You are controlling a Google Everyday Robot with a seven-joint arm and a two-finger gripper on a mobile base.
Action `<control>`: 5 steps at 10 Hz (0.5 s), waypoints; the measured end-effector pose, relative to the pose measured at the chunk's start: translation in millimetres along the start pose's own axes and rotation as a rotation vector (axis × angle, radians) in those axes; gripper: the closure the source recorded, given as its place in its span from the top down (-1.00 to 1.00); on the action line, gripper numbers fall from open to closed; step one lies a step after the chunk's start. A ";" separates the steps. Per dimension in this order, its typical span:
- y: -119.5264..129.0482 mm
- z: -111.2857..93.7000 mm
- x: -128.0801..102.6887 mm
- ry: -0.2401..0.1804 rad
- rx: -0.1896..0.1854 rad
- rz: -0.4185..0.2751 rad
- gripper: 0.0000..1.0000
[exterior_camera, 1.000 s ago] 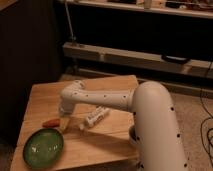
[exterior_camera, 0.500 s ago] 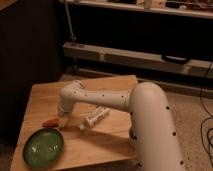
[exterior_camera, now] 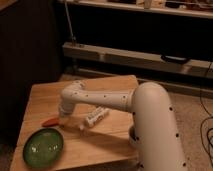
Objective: Place the pepper in the ceramic bowl
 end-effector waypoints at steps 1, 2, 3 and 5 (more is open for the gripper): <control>-0.9 -2.5 -2.1 0.000 -0.002 0.001 -1.00; -2.3 -4.4 -1.7 0.001 -0.002 -0.001 -1.00; -3.1 -4.6 -1.7 0.001 -0.001 -0.002 -1.00; -4.7 -4.3 -2.2 0.002 0.001 -0.002 -1.00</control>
